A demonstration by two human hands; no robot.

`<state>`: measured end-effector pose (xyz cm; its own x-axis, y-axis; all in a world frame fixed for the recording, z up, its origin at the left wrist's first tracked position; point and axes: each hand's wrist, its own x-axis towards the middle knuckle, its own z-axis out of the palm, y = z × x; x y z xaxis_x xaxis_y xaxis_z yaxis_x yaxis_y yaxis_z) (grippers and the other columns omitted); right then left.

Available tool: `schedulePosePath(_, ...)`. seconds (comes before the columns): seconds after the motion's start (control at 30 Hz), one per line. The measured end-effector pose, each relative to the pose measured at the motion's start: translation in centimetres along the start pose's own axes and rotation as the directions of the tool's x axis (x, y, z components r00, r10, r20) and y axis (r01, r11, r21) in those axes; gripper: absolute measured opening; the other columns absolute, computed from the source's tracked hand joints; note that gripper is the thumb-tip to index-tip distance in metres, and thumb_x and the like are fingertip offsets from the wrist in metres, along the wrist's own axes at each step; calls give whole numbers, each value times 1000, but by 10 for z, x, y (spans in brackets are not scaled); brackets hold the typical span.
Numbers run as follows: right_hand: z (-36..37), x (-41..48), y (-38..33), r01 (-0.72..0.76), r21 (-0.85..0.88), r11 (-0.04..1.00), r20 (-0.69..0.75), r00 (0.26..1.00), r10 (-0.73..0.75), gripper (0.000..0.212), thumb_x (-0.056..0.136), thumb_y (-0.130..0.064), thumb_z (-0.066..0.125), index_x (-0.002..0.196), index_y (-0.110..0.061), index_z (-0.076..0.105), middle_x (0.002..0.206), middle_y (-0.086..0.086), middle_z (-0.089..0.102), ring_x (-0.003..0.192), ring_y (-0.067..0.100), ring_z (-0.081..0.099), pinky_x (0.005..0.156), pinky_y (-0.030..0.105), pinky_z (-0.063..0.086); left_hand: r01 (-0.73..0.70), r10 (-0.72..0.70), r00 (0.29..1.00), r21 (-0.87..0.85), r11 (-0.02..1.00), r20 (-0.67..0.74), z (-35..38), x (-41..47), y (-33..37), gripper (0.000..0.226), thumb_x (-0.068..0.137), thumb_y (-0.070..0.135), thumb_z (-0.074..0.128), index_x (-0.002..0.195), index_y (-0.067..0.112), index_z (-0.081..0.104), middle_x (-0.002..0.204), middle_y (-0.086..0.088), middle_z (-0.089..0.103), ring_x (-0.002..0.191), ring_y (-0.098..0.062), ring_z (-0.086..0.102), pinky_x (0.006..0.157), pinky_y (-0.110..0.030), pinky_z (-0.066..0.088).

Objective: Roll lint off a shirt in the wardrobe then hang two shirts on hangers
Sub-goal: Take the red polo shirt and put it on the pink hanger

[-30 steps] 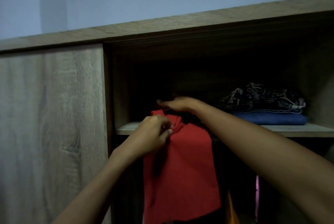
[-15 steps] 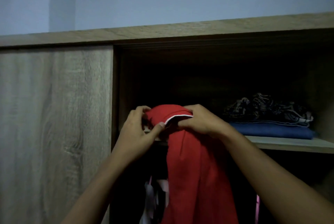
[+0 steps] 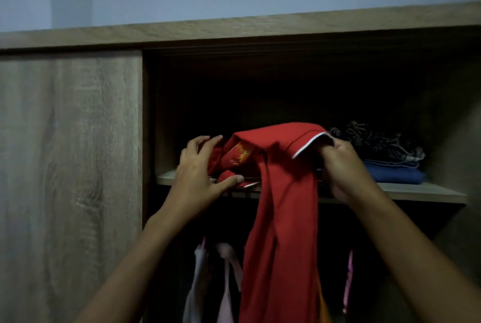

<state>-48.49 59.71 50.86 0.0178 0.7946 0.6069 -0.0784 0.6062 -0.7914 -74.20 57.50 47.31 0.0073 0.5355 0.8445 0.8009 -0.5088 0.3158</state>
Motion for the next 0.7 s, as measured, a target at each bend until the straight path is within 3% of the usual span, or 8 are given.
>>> schedulePosePath(0.13,-20,-7,-10,-120,390,913,-83,983,164,19,96,-15,52,100,-9,69,87,13,75,74,22,71,76,40,59,19,-11,996,-90,996,84,7,-8,15,99,58,77,65,143,32,42,144,7,34,135,-13,35,111,-44,39)
schedulePosePath(0.2,-30,-13,-14,-166,458,873,-78,971,225,24,94,-18,56,111,-4,67,97,17,73,77,25,71,81,46,58,4,3,994,-63,998,107,10,-13,27,98,58,79,64,142,36,39,139,17,34,132,-8,36,110,-46,40)
schedulePosePath(0.27,-41,-19,-19,-191,499,845,-80,961,265,23,92,-19,60,107,-3,68,89,16,74,68,23,72,73,44,60,-14,19,994,-46,999,103,14,-17,41,95,60,83,62,141,41,37,134,26,31,131,-5,36,109,-47,40)
schedulePosePath(0.33,-53,-26,-24,-210,554,806,-60,955,290,28,86,-19,64,108,-3,67,87,16,75,68,23,72,66,44,61,20,-11,997,-128,992,71,16,-20,55,86,64,83,59,138,43,40,139,22,34,133,-7,37,109,-46,40)
schedulePosePath(0.43,-70,-37,-30,-257,619,742,22,950,311,49,80,-28,64,122,-1,63,109,20,71,86,28,73,69,46,62,26,-19,999,-159,987,42,14,-26,67,78,71,72,59,140,40,42,145,13,32,138,-10,32,113,-44,36)
schedulePosePath(0.57,-93,-60,-44,-271,642,718,141,961,237,35,57,-33,72,76,-4,79,83,16,76,72,25,75,53,37,59,-80,79,966,-7,997,244,14,-40,71,89,66,50,58,149,36,30,159,4,15,148,-18,13,116,-53,28)
schedulePosePath(0.63,-102,-72,-50,-261,663,702,176,965,193,39,45,-32,75,73,-4,80,84,16,76,73,26,75,53,36,59,-110,85,948,65,992,306,18,-50,73,94,63,47,55,151,35,25,162,1,9,150,-22,6,117,-58,23)
schedulePosePath(0.7,-110,-82,-51,-265,672,692,187,964,187,40,41,-31,76,71,-5,80,82,15,76,71,25,75,52,35,59,-92,59,952,95,991,302,22,-60,79,91,62,48,54,149,33,32,162,-4,12,149,-26,12,116,-57,25)
